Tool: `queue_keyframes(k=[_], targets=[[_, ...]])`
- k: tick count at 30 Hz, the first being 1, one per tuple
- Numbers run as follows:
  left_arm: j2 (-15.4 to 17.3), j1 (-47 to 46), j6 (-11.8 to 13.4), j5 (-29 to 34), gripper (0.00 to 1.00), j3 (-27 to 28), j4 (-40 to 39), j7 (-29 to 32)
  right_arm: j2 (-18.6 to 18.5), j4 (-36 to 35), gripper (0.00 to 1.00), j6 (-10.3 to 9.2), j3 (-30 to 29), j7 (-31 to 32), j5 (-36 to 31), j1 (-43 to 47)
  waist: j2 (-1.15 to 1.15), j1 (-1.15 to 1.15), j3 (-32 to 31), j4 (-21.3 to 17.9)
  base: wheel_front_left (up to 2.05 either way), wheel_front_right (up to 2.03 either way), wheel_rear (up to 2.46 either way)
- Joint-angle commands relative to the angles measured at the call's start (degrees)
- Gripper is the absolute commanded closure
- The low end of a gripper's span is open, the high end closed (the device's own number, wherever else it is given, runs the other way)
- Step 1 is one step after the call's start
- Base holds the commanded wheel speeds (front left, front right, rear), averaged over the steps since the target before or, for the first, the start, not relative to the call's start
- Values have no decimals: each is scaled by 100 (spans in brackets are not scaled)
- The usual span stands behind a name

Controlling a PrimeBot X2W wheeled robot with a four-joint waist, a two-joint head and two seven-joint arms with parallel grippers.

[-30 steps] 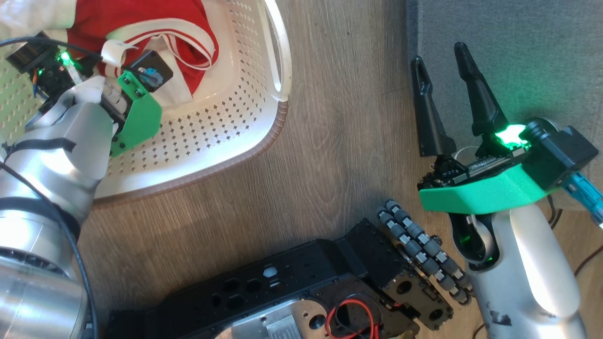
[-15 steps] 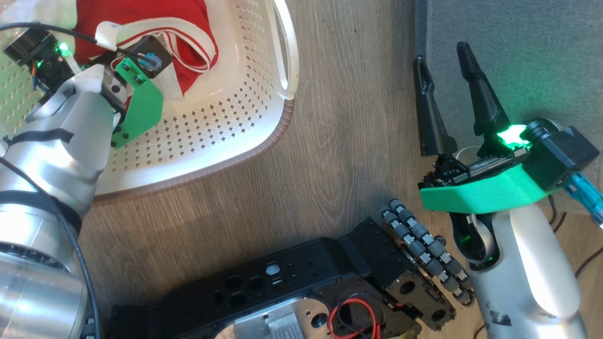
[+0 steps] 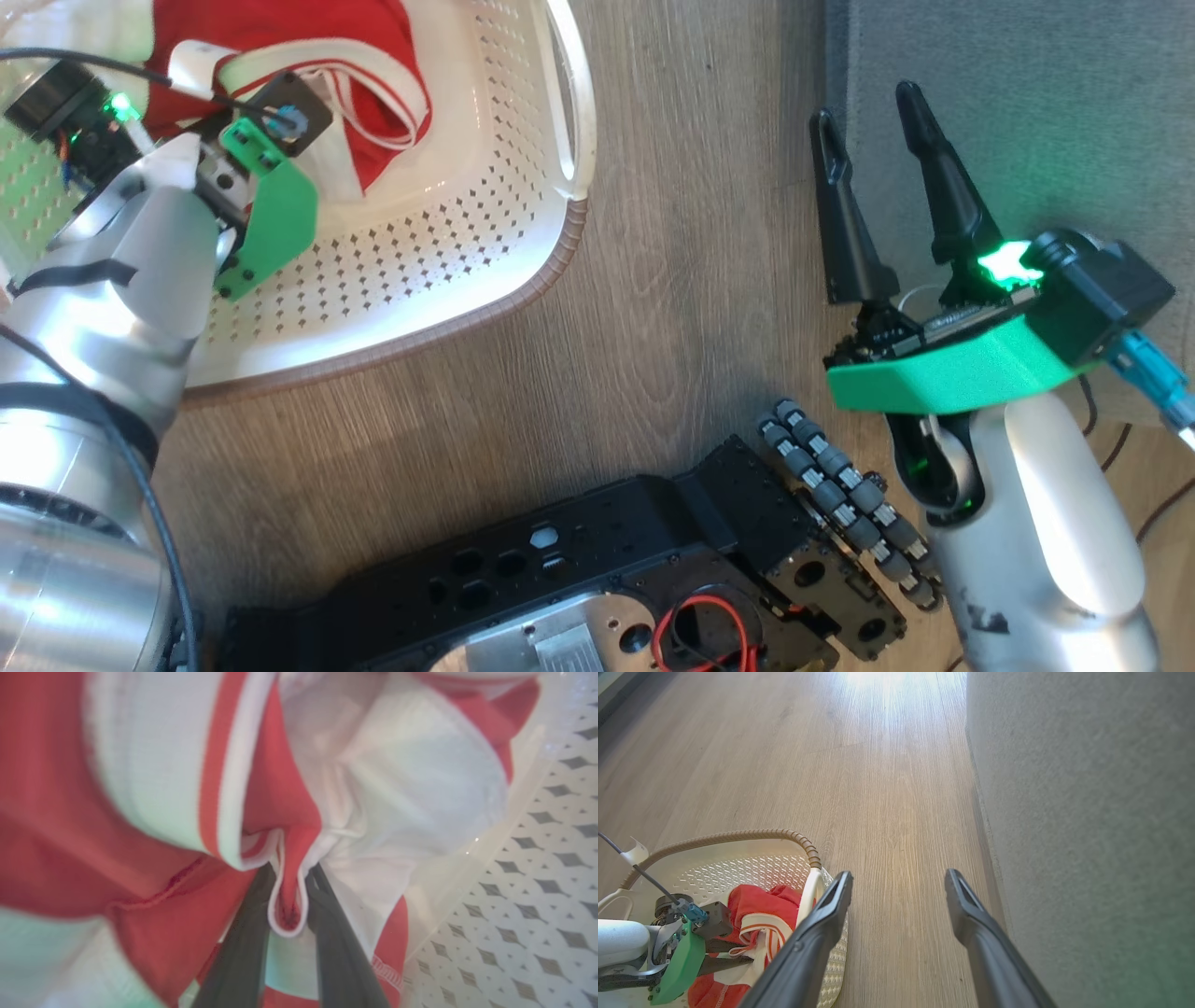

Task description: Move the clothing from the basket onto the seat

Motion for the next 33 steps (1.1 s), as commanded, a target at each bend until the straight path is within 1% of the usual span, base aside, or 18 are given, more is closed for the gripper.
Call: queue_keyframes(k=[1, 6, 12, 19, 20, 23, 27, 30, 33], targets=[[245, 303, 53, -43, 100, 106, 82, 4, -65, -105, 0, -3, -25, 4, 6, 106, 0, 0, -26, -9, 0, 0, 0], [260, 327, 79, -162, 100, 115, 82, -169, -65, -44, 0, -3, -47, 4, 62, -116, 0, 0, -213, -46, 0, 0, 0], [293, 411, 194, -350, 100, 201, 82, -601, -65, 98, 0, -3, 47, 4, 151, -315, 0, 0, -541, -118, 0, 0, 0], [27, 882, 231, -563, 100, 223, 82, -1048, -65, 422, 0, -3, -90, 4, 32, -194, 0, 0, -1495, 122, 0, 0, 0], [27, 882, 231, -563, 100, 223, 82, -1048, -65, 422, 0, -3, -90, 4, 32, -194, 0, 0, -1495, 122, 0, 0, 0], [-117, 1054, 254, -663, 100, 242, 81, -1278, -65, 551, 0, -3, -100, 4, -21, -123, 0, 0, -1925, 227, 0, 0, 0], [-291, 1375, 256, -794, 100, 255, 40, -1432, -65, 761, 0, -3, -93, 4, -95, 7, 0, 0, -2549, 343, 0, 0, 0], [-409, 1605, 267, -981, 100, 356, -139, -1474, -65, 894, 0, -3, -116, 4, -163, 116, 0, 0, -2983, 458, 0, 0, 0], [-460, 1873, 288, -1188, 100, 490, -671, -1479, -65, 996, 0, -3, -128, 4, -230, 224, 0, 0, -3356, 572, 0, 0, 0]])
